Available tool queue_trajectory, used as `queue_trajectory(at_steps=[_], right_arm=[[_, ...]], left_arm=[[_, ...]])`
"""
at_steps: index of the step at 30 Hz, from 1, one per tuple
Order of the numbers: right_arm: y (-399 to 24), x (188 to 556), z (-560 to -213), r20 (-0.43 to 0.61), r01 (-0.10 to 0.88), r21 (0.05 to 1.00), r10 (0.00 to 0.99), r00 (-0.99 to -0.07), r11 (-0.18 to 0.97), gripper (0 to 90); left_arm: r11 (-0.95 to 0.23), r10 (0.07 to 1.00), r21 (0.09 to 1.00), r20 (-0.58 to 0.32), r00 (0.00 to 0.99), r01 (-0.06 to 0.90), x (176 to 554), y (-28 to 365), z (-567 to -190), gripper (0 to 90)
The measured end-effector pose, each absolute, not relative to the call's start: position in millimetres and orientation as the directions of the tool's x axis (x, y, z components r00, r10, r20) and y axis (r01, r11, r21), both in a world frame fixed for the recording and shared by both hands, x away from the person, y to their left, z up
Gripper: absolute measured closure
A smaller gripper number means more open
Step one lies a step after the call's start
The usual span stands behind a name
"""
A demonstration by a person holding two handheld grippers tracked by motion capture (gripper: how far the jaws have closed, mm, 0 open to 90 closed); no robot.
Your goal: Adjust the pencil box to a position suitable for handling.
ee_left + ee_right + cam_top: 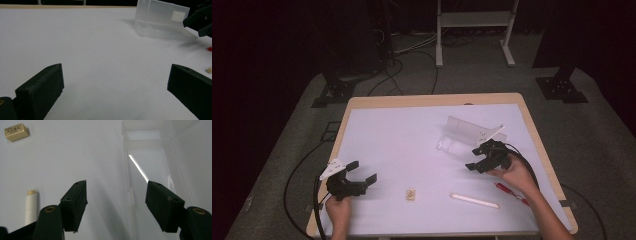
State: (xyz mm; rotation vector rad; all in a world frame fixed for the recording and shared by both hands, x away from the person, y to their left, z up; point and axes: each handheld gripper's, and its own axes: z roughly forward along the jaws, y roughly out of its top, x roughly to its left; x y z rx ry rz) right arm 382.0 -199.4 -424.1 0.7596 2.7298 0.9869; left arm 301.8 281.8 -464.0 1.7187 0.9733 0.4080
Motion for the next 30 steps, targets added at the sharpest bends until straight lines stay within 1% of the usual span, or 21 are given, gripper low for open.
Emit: queue_trajectory(at_steps=[2, 5, 8, 15, 16, 18, 20, 21, 22, 25, 26, 30], right_arm=[[-198, 386, -427, 0.036, 0.417, 0.62, 0.507, -0.861, 0.664, 35.8], [-197, 389, -429, 0.034, 0.419, 0.614, 0.508, -0.86, 0.668, 36.9], [-193, 393, -433, 0.025, 0.415, 0.605, 0.504, -0.863, 0.68, 41.1], [-188, 398, -440, 0.005, 0.413, 0.578, 0.503, -0.864, 0.704, 45.7], [-187, 400, -441, 0.015, 0.416, 0.574, 0.499, -0.867, 0.705, 48.9], [-186, 400, -442, 0.016, 0.423, 0.569, 0.505, -0.863, 0.705, 49.1], [-182, 402, -444, 0.012, 0.417, 0.554, 0.494, -0.869, 0.721, 54.8], [-182, 402, -444, 0.012, 0.417, 0.554, 0.494, -0.869, 0.721, 54.8], [-180, 404, -445, 0.005, 0.414, 0.548, 0.491, -0.871, 0.727, 58.7], [-179, 405, -446, 0.003, 0.414, 0.544, 0.491, -0.871, 0.73, 60.6], [-178, 406, -448, 0.006, 0.416, 0.54, 0.491, -0.871, 0.732, 65.6], [-176, 409, -452, -0.005, 0.407, 0.525, 0.481, -0.877, 0.747, 70.7]], left_arm=[[-0.1, 0.77, 0.908, -0.188, 0.609, 0.406, 302, 282, -464, 0.0], [-0.101, 0.771, 0.909, -0.186, 0.609, 0.405, 302, 282, -464, 0.0], [-0.1, 0.77, 0.908, -0.188, 0.609, 0.406, 302, 282, -464, 0.0], [-0.099, 0.77, 0.908, -0.188, 0.61, 0.406, 302, 282, -464, 0.0], [-0.1, 0.77, 0.909, -0.187, 0.61, 0.405, 302, 282, -464, 0.0], [-0.1, 0.77, 0.909, -0.187, 0.611, 0.405, 302, 282, -464, 0.0], [-0.094, 0.768, 0.91, -0.191, 0.611, 0.403, 302, 282, -464, 0.0], [-0.094, 0.768, 0.91, -0.191, 0.611, 0.403, 302, 282, -464, 0.0], [-0.094, 0.769, 0.91, -0.191, 0.61, 0.404, 302, 282, -464, 0.0], [-0.094, 0.769, 0.91, -0.191, 0.61, 0.404, 302, 282, -464, 0.0], [-0.094, 0.769, 0.91, -0.191, 0.611, 0.403, 302, 282, -464, 0.0], [-0.092, 0.769, 0.911, -0.192, 0.609, 0.403, 302, 283, -464, 0.0]])
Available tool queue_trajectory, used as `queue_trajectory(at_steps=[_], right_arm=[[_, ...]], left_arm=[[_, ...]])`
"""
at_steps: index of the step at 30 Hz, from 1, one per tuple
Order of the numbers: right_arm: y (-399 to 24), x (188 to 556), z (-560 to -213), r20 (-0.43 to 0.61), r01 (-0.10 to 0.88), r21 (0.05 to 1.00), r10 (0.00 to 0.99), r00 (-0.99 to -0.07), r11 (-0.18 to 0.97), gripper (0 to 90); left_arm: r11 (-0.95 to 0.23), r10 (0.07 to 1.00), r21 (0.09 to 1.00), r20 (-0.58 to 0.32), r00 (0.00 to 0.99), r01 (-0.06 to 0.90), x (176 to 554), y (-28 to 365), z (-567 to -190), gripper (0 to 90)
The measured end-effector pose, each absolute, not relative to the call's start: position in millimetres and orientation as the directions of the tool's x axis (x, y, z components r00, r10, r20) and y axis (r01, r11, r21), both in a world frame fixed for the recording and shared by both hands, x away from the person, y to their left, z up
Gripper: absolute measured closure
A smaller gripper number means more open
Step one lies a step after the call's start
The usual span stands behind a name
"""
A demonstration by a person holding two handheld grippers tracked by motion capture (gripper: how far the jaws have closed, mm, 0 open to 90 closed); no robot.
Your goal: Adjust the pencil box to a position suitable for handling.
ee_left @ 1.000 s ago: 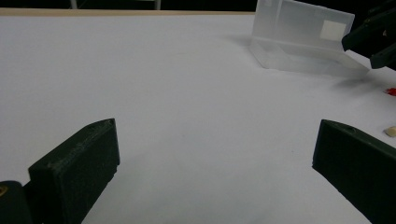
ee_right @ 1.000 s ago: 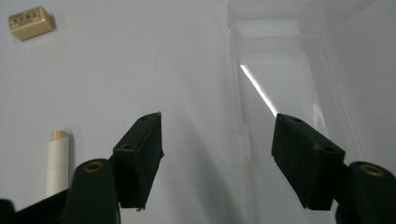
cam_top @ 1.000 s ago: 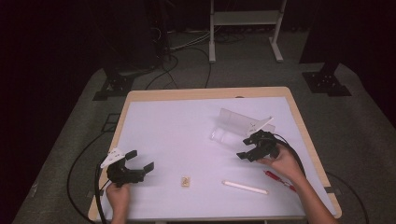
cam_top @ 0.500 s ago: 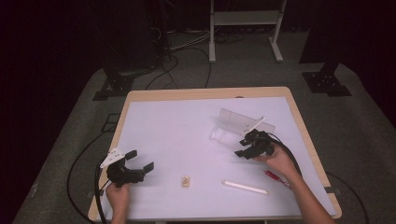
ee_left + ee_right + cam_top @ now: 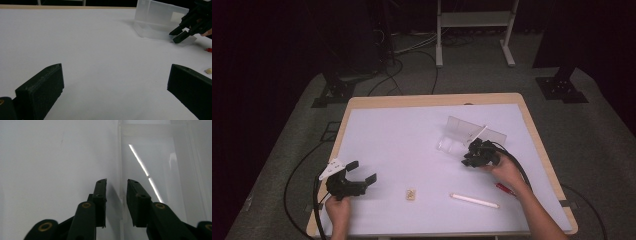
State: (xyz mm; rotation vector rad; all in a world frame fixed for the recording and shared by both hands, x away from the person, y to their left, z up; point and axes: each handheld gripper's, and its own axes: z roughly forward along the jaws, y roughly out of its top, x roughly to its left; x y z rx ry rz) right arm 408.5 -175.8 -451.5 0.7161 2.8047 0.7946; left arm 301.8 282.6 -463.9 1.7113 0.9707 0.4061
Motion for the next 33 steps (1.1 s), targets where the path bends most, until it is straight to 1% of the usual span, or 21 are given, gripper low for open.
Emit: queue_trajectory(at_steps=[4, 12, 17, 22, 31, 33], right_arm=[[-174, 408, -451, -0.022, 0.396, 0.521, 0.476, -0.879, 0.756, 77.5], [-173, 410, -450, -0.069, 0.36, 0.507, 0.453, -0.889, 0.783, 84.8], [-173, 411, -450, -0.059, 0.359, 0.513, 0.45, -0.891, 0.779, 85.2], [-172, 409, -447, -0.091, 0.323, 0.514, 0.425, -0.901, 0.795, 85.5], [-171, 404, -440, -0.13, 0.289, 0.503, 0.402, -0.907, 0.814, 86.0], [-170, 401, -436, -0.129, 0.281, 0.517, 0.398, -0.908, 0.809, 86.0]], left_arm=[[-0.09, 0.77, 0.911, -0.194, 0.608, 0.404, 302, 283, -464, 0.0], [-0.086, 0.77, 0.91, -0.198, 0.606, 0.406, 302, 283, -464, 0.0], [-0.085, 0.77, 0.911, -0.197, 0.606, 0.404, 302, 283, -464, 0.0], [-0.084, 0.771, 0.911, -0.198, 0.606, 0.405, 302, 283, -464, 0.0], [-0.084, 0.77, 0.91, -0.199, 0.606, 0.405, 302, 283, -464, 0.0], [-0.084, 0.771, 0.91, -0.199, 0.605, 0.406, 302, 283, -464, 0.0]])
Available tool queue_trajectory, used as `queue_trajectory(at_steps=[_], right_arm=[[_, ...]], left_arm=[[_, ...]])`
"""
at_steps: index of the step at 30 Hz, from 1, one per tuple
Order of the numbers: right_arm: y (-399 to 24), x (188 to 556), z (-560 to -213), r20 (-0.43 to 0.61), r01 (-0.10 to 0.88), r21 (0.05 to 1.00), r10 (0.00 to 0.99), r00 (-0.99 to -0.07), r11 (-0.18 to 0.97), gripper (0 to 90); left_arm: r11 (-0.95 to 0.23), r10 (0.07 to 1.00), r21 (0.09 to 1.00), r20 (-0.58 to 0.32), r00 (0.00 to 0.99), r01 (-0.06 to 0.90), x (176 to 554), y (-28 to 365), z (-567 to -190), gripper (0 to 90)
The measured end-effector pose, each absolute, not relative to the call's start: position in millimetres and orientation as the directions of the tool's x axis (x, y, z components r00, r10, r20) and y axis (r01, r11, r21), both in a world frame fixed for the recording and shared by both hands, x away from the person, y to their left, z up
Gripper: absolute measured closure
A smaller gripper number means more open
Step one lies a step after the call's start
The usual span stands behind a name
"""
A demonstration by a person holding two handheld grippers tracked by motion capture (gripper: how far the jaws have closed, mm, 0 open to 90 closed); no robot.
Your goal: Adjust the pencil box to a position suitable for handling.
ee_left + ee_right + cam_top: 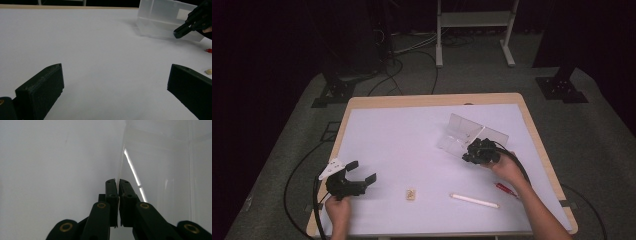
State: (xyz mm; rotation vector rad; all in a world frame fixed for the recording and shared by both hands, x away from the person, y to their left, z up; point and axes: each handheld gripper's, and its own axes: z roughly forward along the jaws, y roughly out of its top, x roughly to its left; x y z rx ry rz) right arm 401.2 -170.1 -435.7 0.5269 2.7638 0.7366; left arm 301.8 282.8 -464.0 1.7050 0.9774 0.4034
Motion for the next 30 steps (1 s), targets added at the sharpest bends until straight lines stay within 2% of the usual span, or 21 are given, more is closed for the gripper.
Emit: queue_trajectory(at_steps=[15, 30], right_arm=[[-148, 377, -424, -0.146, 0.166, 0.526, 0.281, -0.948, 0.834, 85.9], [-130, 368, -426, -0.127, 0.123, 0.526, 0.221, -0.967, 0.841, 85.8]], left_arm=[[-0.087, 0.772, 0.909, -0.198, 0.605, 0.408, 302, 283, -464, 0.0], [-0.086, 0.772, 0.909, -0.198, 0.603, 0.408, 302, 283, -464, 0.0]])
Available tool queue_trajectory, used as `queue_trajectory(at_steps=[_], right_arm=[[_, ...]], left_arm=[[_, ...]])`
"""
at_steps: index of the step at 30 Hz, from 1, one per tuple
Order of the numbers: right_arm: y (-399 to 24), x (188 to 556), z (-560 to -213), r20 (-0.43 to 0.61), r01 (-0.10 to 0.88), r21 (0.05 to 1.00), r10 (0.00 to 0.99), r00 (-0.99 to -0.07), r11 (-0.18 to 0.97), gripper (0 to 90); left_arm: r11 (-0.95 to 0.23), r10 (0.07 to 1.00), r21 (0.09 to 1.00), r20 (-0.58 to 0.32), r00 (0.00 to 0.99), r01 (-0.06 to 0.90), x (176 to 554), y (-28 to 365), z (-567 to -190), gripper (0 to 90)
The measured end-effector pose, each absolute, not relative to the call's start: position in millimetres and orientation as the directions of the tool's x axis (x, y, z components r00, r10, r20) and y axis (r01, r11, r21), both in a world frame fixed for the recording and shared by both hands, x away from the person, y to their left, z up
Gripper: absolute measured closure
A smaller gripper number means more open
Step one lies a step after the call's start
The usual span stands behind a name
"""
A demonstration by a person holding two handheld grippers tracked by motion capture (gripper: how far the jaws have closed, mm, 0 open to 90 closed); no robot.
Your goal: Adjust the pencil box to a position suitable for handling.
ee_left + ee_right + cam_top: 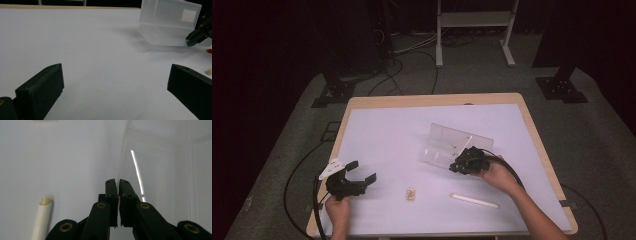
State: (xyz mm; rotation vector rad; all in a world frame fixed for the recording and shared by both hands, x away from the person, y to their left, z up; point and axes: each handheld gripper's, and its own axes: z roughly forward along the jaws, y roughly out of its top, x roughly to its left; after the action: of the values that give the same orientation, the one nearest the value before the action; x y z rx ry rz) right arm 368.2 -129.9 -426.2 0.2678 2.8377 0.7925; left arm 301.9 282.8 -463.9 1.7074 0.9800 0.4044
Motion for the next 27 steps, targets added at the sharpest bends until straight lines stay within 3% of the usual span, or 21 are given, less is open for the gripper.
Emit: queue_trajectory(at_steps=[12, 27], right_arm=[[-115, 362, -433, -0.117, 0.084, 0.516, 0.167, -0.979, 0.853, 85.7], [-112, 363, -442, -0.068, 0.114, 0.514, 0.173, -0.983, 0.85, 85.0]], left_arm=[[-0.081, 0.772, 0.909, -0.203, 0.603, 0.41, 302, 283, -464, 0.0], [-0.082, 0.771, 0.909, -0.202, 0.604, 0.408, 302, 283, -464, 0.0]])
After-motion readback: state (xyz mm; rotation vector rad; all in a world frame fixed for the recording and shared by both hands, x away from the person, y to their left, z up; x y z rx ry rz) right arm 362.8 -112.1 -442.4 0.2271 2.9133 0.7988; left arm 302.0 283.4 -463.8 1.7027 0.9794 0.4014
